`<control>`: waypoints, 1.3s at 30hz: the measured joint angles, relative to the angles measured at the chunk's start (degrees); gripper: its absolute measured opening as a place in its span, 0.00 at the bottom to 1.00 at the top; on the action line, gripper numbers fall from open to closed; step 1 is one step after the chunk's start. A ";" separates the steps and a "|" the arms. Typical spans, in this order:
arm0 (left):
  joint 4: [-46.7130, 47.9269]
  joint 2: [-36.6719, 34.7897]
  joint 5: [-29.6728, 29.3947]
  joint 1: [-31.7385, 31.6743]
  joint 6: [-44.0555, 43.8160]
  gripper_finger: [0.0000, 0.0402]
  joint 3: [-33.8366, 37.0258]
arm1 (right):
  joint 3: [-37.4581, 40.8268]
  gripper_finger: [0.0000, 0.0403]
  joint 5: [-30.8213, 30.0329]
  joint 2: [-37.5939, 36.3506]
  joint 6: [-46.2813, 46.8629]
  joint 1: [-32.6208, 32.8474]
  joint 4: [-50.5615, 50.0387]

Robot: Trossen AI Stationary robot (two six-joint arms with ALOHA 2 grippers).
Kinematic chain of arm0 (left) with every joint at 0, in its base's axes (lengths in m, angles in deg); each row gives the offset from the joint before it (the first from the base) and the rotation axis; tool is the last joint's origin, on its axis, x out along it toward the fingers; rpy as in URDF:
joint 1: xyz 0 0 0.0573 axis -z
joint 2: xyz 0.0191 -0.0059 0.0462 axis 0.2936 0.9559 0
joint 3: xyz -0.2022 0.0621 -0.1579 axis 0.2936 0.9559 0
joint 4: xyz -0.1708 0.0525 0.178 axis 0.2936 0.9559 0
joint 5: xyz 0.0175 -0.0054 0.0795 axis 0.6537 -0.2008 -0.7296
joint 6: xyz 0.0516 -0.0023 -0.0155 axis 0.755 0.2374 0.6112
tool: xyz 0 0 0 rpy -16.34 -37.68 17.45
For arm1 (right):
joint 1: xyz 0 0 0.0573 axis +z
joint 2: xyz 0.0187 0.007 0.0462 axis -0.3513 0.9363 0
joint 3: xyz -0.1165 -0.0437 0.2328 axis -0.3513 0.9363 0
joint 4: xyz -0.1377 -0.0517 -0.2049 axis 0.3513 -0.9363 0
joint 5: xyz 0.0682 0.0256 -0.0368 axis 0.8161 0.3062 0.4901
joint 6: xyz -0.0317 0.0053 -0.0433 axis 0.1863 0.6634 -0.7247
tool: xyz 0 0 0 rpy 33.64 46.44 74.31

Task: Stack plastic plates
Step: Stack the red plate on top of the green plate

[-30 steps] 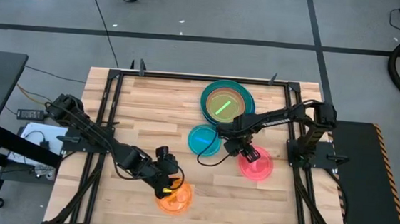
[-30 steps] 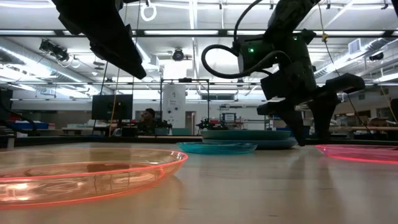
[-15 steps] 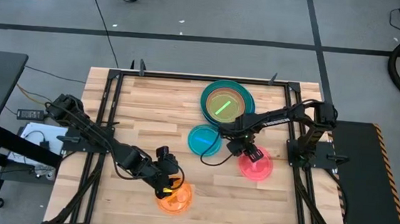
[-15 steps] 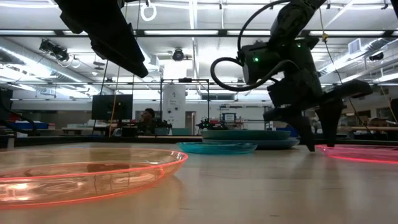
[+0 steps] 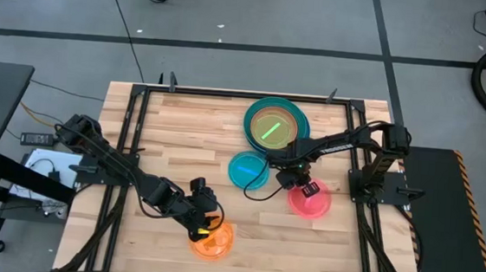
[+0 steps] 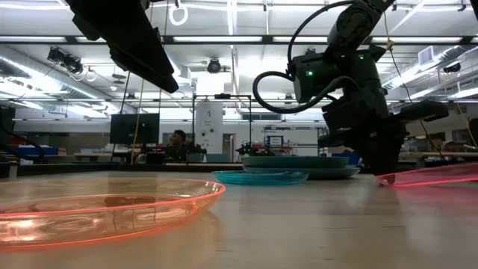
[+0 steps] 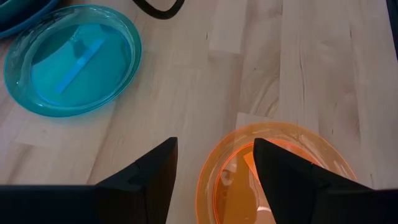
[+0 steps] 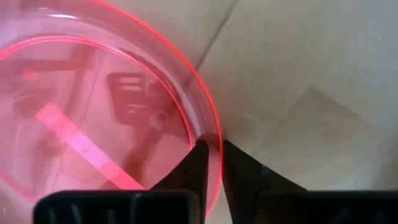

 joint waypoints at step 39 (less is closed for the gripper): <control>-6.01 0.02 -2.04 -1.51 9.83 0.54 0.00 | -27.35 0.02 8.09 -0.02 24.38 -20.90 -10.49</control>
